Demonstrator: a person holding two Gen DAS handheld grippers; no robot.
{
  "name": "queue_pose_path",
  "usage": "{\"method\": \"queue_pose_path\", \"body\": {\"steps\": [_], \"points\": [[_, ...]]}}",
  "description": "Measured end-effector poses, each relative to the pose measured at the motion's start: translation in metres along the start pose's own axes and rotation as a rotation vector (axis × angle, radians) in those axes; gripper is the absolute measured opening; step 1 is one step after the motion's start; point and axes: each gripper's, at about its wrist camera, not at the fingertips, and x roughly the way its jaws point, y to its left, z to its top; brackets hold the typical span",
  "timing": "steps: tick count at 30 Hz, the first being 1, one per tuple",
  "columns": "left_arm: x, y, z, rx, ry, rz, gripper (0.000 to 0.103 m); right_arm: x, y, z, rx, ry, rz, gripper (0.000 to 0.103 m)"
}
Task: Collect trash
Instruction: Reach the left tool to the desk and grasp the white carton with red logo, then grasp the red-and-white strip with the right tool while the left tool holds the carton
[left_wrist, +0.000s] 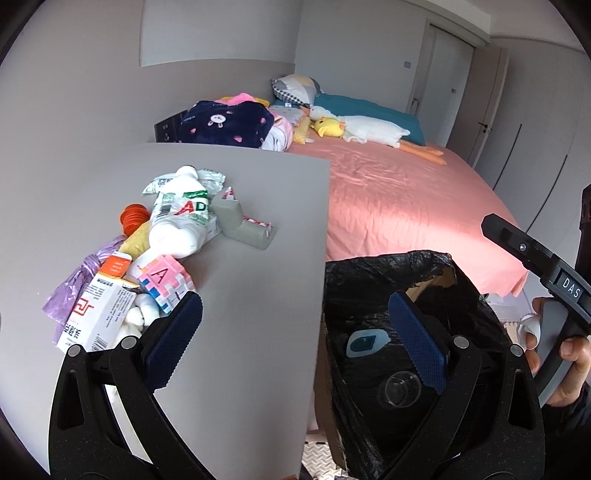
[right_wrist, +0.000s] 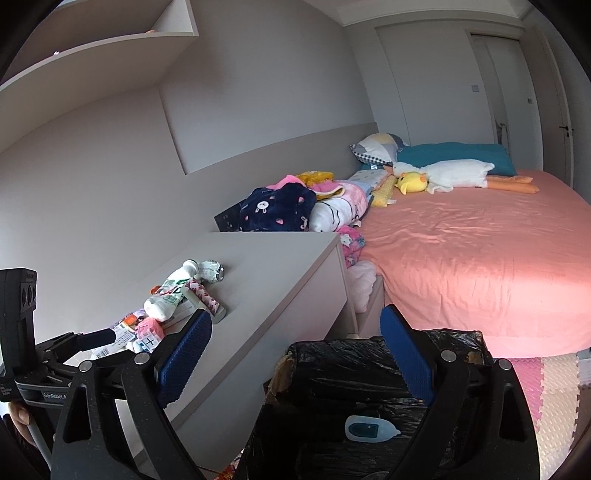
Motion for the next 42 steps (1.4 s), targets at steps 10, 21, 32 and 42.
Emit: {"method": "queue_pose_path", "body": {"steps": [10,21,32,42], "points": [[-0.011,0.048,-0.003,-0.049,-0.006,0.072,0.097,0.028,0.033,-0.006,-0.029,0.046,0.045,0.092],[-0.008,0.107,-0.01,-0.128,0.017,0.132,0.097,0.061,0.064,-0.01,-0.056,0.099,0.088,0.092],[0.008,0.15,-0.017,-0.195,0.051,0.149,0.091,0.096,0.086,-0.015,-0.081,0.151,0.115,0.092],[0.031,0.17,-0.02,-0.192,0.117,0.146,0.068,0.128,0.096,-0.013,-0.097,0.184,0.134,0.092]]}}
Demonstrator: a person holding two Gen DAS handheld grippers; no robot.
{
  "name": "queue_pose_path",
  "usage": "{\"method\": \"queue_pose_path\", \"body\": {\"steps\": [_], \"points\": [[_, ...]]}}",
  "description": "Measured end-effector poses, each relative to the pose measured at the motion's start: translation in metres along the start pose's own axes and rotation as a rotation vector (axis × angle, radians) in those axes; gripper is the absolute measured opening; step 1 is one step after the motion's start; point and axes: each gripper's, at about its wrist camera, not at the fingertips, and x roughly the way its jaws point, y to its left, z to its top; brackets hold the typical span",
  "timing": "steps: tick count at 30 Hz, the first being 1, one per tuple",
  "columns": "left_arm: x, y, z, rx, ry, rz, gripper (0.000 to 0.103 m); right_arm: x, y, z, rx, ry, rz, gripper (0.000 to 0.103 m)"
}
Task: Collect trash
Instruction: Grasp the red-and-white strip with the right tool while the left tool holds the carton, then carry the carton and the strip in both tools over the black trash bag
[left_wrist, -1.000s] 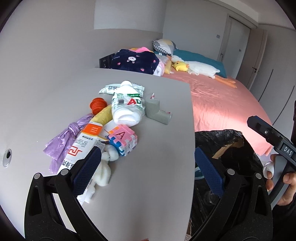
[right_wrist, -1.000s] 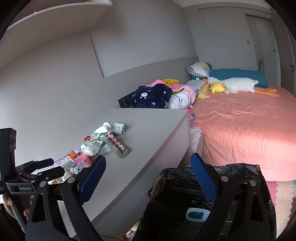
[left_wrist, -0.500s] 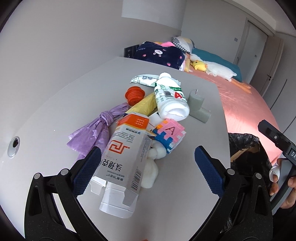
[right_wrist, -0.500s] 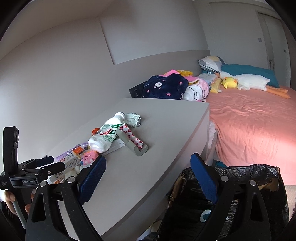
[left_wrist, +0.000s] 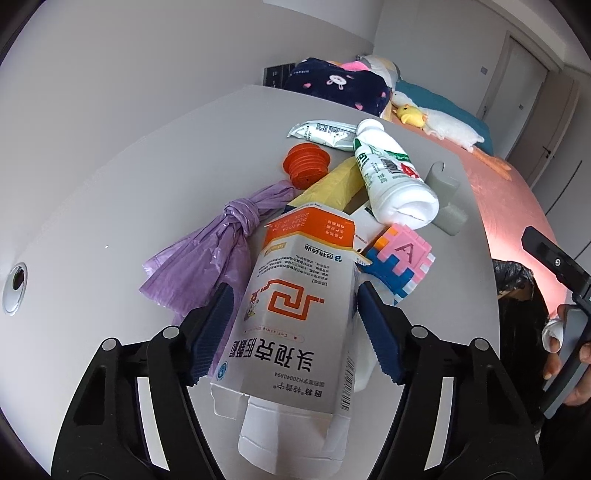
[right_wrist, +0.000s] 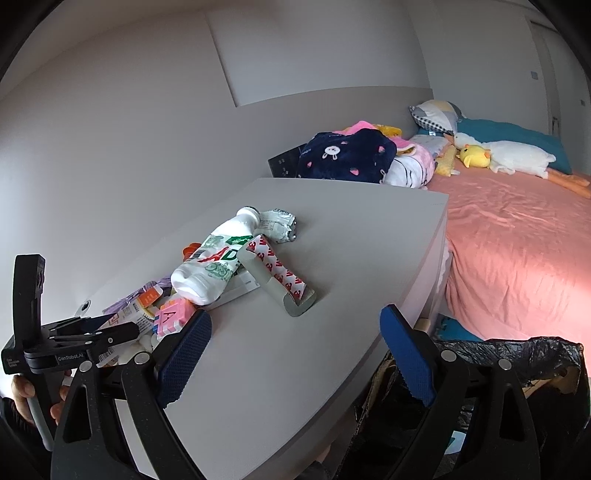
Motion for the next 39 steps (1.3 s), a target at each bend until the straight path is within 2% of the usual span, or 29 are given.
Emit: {"method": "queue_pose_path", "body": {"steps": [3,10,13,19,31,33,34,35,39], "points": [[0.003,0.003,0.002,-0.001,-0.001,-0.009,0.066,0.009,0.002,0.003,-0.01,0.011,0.004,0.092],[-0.003,0.007,0.003,-0.005,-0.036,-0.026,0.049,0.032,0.009,0.009,-0.04,0.038,0.012,0.092],[-0.011,0.012,0.003,-0.019,-0.073,-0.026,0.046,0.043,0.011,0.013,-0.054,0.049,0.013,0.092],[-0.025,0.019,0.012,-0.035,-0.132,-0.034,0.046,0.068,0.011,0.017,-0.081,0.092,0.01,0.092],[-0.024,0.024,0.02,-0.043,-0.114,-0.035,0.046,0.102,0.012,0.025,-0.123,0.136,-0.008,0.092],[-0.023,0.024,0.021,-0.044,-0.114,-0.033,0.046,0.107,0.014,0.026,-0.137,0.15,-0.01,0.087],[-0.023,0.024,0.021,-0.045,-0.114,-0.032,0.046,0.111,0.014,0.026,-0.143,0.164,-0.007,0.072],[-0.023,0.025,0.021,-0.046,-0.114,-0.032,0.046,0.114,0.013,0.024,-0.143,0.186,0.019,0.036],[-0.026,0.023,0.02,-0.043,-0.121,-0.036,0.046,0.11,0.016,0.021,-0.144,0.176,0.023,0.037]]}}
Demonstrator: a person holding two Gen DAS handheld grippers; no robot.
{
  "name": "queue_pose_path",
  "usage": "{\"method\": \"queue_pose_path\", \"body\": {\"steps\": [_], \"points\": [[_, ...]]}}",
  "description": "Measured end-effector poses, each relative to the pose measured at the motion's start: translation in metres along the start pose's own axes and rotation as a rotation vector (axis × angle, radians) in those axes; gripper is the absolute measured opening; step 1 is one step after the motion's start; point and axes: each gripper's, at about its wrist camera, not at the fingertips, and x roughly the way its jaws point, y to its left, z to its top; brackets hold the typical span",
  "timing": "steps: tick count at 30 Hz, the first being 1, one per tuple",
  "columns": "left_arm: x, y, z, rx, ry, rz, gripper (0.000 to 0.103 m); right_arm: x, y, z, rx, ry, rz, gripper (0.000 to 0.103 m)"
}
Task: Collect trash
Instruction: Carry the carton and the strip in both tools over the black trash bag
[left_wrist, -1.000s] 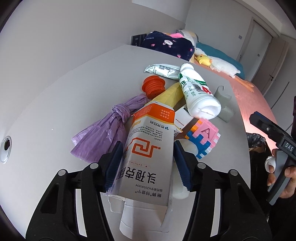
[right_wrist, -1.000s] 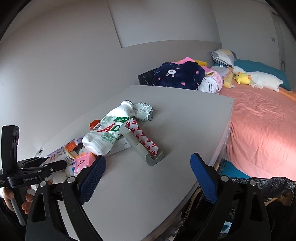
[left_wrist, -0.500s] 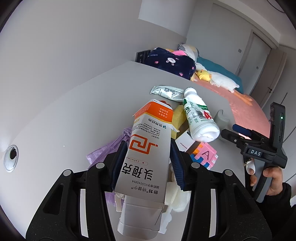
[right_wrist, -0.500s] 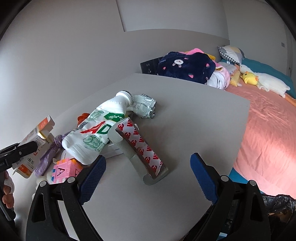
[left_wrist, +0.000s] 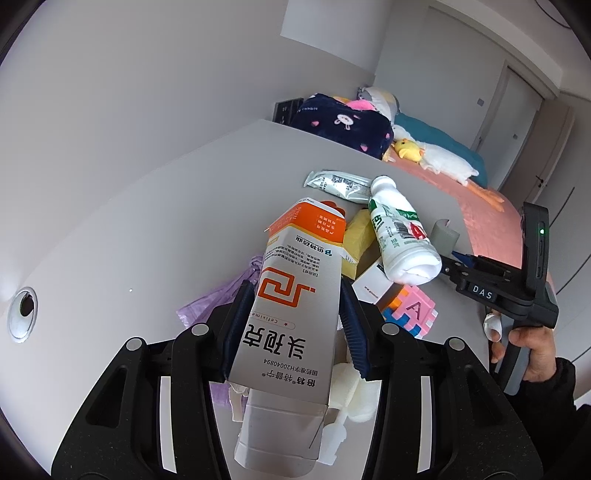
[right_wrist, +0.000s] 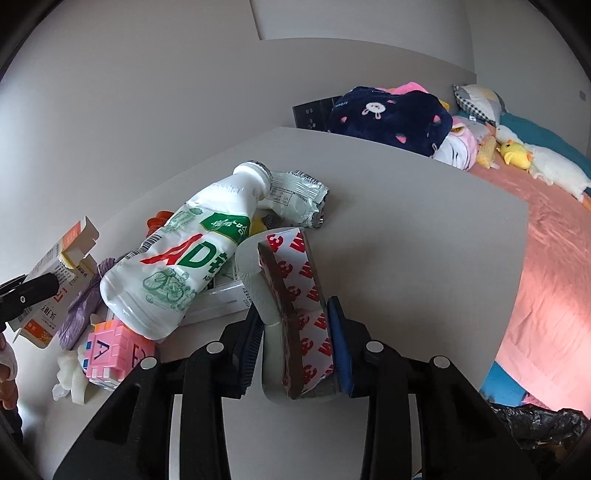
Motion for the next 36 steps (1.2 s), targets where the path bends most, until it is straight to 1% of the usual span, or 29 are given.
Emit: {"method": "queue_pose_path", "body": {"steps": [7,14,23,25,36], "points": [[-0.009,-0.006,-0.002,0.004,-0.019,-0.011,0.046,-0.018,0.0,-0.008,0.03,-0.016,0.012,0.037],[-0.017,-0.02,0.0,0.007,-0.035,-0.036,0.046,-0.043,-0.001,-0.015,0.057,-0.036,0.026,0.037],[-0.03,-0.054,-0.007,0.042,-0.055,-0.069,0.047,-0.082,-0.005,-0.029,0.073,-0.07,0.024,0.037],[-0.031,-0.063,-0.008,0.057,-0.061,-0.065,0.047,-0.09,-0.007,-0.033,0.08,-0.076,0.024,0.037],[-0.037,-0.105,-0.014,0.106,-0.058,-0.121,0.048,-0.129,-0.02,-0.061,0.114,-0.095,-0.002,0.037]]}}
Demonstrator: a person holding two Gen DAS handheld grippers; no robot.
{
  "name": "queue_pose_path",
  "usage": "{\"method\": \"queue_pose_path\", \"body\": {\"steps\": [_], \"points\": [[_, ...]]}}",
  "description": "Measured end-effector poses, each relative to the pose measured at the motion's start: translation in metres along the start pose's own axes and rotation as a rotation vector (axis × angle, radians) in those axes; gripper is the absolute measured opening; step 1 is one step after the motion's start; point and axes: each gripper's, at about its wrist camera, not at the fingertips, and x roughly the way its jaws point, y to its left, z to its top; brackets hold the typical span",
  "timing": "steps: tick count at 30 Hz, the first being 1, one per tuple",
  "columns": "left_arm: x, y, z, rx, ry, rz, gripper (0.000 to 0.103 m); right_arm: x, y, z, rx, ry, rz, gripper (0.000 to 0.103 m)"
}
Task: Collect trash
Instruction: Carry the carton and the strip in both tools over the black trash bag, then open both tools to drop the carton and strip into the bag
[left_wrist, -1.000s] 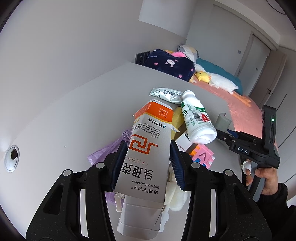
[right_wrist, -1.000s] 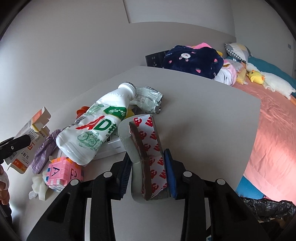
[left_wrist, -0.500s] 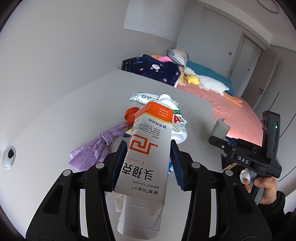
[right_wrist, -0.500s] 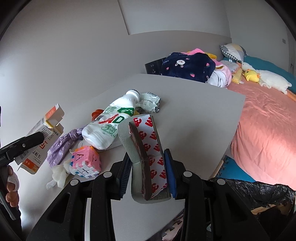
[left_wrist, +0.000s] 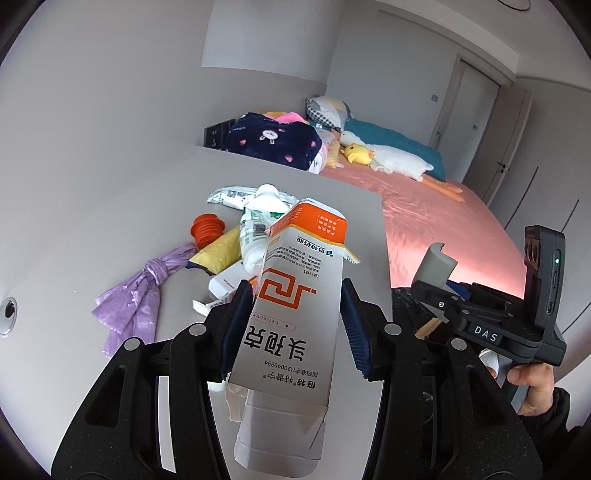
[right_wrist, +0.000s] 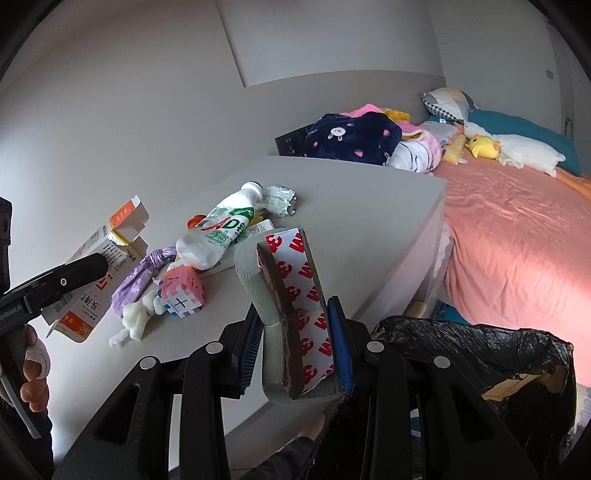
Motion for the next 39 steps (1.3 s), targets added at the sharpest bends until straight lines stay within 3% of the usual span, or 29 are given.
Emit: {"method": "queue_pose_path", "body": {"steps": [25,36,37,39], "points": [[0.008,-0.105,-0.019,0.127,0.036,-0.147,0.048,-0.09,-0.062,-0.03,0.087,-0.091,-0.109,0.037],[0.026,-0.155,-0.024,0.205,0.094,-0.31,0.05,-0.125,-0.1,-0.033,0.155,-0.144,-0.207,0.037],[0.029,-0.157,-0.024,0.206,0.108,-0.333,0.053,-0.129,-0.104,-0.034,0.166,-0.153,-0.214,0.039],[0.037,-0.163,-0.026,0.205,0.16,-0.416,0.061,-0.138,-0.111,-0.034,0.192,-0.175,-0.255,0.065]]}}
